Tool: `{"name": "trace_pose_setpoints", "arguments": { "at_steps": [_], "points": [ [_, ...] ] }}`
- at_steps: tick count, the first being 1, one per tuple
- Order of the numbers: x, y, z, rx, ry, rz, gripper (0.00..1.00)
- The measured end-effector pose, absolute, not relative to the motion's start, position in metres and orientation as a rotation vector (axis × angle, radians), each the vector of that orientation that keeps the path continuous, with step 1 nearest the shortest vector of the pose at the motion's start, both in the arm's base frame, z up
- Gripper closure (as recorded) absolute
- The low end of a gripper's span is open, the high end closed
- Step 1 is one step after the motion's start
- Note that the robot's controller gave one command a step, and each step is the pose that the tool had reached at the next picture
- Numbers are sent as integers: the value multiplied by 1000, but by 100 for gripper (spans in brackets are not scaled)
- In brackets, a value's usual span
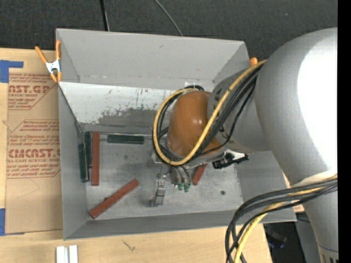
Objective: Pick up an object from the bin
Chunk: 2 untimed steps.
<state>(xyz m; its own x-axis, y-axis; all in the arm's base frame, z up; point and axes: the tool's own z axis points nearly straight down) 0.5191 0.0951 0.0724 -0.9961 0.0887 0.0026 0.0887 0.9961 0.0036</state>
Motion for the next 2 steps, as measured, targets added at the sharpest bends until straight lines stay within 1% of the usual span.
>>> {"name": "trace_pose_setpoints", "arguments": {
  "at_steps": [1, 2],
  "points": [
    [510, 95, 77, -238, -3131, -1, 0],
    [523, 121, 76, 55, -3142, 0, 0]
  ]
}}
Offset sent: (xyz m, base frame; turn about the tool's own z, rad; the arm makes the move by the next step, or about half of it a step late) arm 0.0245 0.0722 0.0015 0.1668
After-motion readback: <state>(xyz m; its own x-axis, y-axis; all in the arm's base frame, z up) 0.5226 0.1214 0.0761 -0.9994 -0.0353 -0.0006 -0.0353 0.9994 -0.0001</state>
